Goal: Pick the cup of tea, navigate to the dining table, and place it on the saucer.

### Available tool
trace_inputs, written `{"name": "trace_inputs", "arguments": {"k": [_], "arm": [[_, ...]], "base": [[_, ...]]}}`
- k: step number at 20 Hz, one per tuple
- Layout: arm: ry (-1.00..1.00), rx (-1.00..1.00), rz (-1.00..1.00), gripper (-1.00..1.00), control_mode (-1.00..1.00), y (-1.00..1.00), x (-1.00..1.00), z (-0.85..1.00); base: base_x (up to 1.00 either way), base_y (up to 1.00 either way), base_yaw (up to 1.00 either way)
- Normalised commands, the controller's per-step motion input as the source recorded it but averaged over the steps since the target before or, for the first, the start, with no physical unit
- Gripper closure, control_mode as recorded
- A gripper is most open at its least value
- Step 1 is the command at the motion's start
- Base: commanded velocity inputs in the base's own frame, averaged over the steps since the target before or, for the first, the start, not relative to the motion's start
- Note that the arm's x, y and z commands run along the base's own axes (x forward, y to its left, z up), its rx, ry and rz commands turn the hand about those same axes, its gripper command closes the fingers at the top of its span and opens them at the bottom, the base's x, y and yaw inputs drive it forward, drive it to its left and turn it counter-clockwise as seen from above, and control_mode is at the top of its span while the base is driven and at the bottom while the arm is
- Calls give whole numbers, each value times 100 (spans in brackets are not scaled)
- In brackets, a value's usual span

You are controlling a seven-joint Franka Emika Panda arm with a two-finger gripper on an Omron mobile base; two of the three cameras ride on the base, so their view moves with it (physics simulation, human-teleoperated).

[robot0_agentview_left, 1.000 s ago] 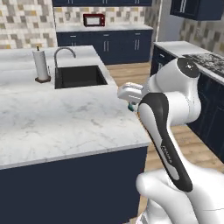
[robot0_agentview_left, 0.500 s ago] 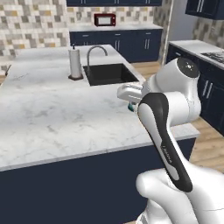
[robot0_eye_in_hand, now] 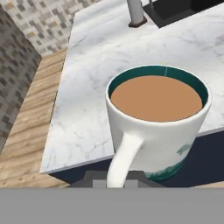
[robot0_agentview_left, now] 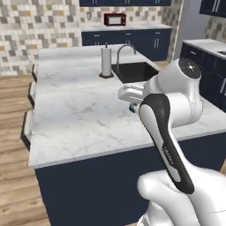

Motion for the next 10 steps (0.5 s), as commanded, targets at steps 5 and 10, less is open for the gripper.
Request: {"name": "trace_inputs", "arguments": {"k": [5,10], "arm": [[0,0,0,100,100,0,0,0],[0,0,0,100,100,0,0,0]], "base": [[3,100,-8],[7,100,-9]]}}
